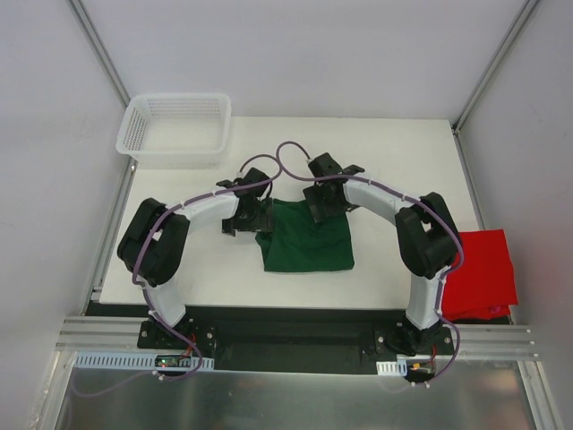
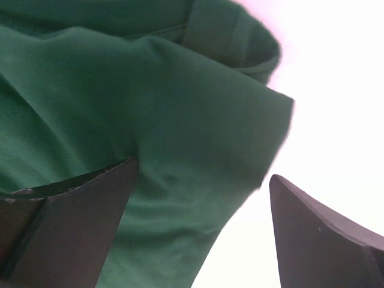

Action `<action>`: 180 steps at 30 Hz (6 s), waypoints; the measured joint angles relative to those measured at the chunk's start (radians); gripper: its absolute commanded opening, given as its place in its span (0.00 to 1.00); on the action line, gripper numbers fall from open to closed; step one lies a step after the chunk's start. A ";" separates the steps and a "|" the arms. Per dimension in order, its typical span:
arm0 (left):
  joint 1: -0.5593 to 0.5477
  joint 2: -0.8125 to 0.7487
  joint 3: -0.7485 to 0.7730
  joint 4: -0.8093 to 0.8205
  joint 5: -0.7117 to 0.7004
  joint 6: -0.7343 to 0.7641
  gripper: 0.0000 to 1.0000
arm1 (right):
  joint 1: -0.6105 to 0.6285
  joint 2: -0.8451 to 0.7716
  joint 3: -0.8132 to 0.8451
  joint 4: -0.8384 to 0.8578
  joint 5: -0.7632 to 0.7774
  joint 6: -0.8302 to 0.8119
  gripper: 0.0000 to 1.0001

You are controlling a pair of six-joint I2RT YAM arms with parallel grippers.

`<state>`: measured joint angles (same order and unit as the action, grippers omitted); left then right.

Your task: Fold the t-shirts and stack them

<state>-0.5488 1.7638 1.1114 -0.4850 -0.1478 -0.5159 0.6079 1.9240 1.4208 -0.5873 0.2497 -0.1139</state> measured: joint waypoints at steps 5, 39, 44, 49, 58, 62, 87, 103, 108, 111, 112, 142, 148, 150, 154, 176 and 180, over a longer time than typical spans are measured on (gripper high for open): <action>0.000 0.051 0.064 0.000 -0.014 0.013 0.99 | 0.010 0.000 -0.049 -0.001 0.003 0.008 0.96; -0.110 -0.440 -0.224 -0.056 -0.014 -0.103 0.99 | 0.145 -0.066 0.099 0.098 0.024 -0.037 0.97; -0.161 -0.433 -0.268 -0.062 -0.022 -0.161 0.99 | 0.153 -0.019 0.131 0.186 -0.062 -0.063 0.82; -0.205 -0.397 -0.277 -0.060 -0.037 -0.206 0.99 | 0.153 0.074 0.159 0.225 -0.169 -0.076 0.67; -0.205 -0.362 -0.284 -0.042 -0.048 -0.218 0.99 | 0.153 0.120 0.207 0.224 -0.293 -0.089 0.63; -0.205 -0.331 -0.278 -0.032 -0.047 -0.217 0.99 | 0.153 0.120 0.233 0.220 -0.313 -0.089 0.68; -0.264 -0.275 -0.194 0.004 -0.034 -0.209 0.47 | 0.164 0.165 0.247 0.172 -0.364 -0.082 0.61; -0.283 -0.240 -0.200 0.011 -0.009 -0.214 0.49 | 0.177 0.182 0.262 0.152 -0.370 -0.082 0.37; -0.284 -0.238 -0.200 0.019 -0.003 -0.219 0.35 | 0.177 0.183 0.267 0.144 -0.370 -0.082 0.30; -0.284 -0.238 -0.200 0.023 0.005 -0.223 0.13 | 0.177 0.189 0.275 0.138 -0.370 -0.081 0.19; -0.284 -0.237 -0.200 0.023 0.007 -0.227 0.02 | 0.177 0.191 0.275 0.137 -0.371 -0.083 0.13; -0.330 -0.232 -0.209 0.034 0.008 -0.233 0.00 | 0.182 0.299 0.449 0.024 -0.344 -0.089 0.01; -0.330 -0.234 -0.210 0.035 0.007 -0.233 0.00 | 0.183 0.313 0.472 -0.001 -0.330 -0.090 0.11; -0.332 -0.234 -0.210 0.035 0.005 -0.233 0.00 | 0.183 0.314 0.472 -0.006 -0.320 -0.091 0.27; -0.346 -0.238 -0.211 0.032 0.000 -0.233 0.00 | 0.183 0.314 0.472 -0.007 -0.272 -0.096 0.48; -0.368 -0.261 -0.211 -0.002 -0.018 -0.235 0.00 | 0.198 0.313 0.467 0.078 -0.317 -0.089 0.43; -0.369 -0.261 -0.211 -0.004 -0.018 -0.236 0.00 | 0.208 0.314 0.485 0.073 -0.342 -0.100 0.27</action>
<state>-0.9176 1.5028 0.9005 -0.4889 -0.1658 -0.7517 0.8158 2.2379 1.9057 -0.5140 -0.0921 -0.2138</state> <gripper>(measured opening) 0.008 0.381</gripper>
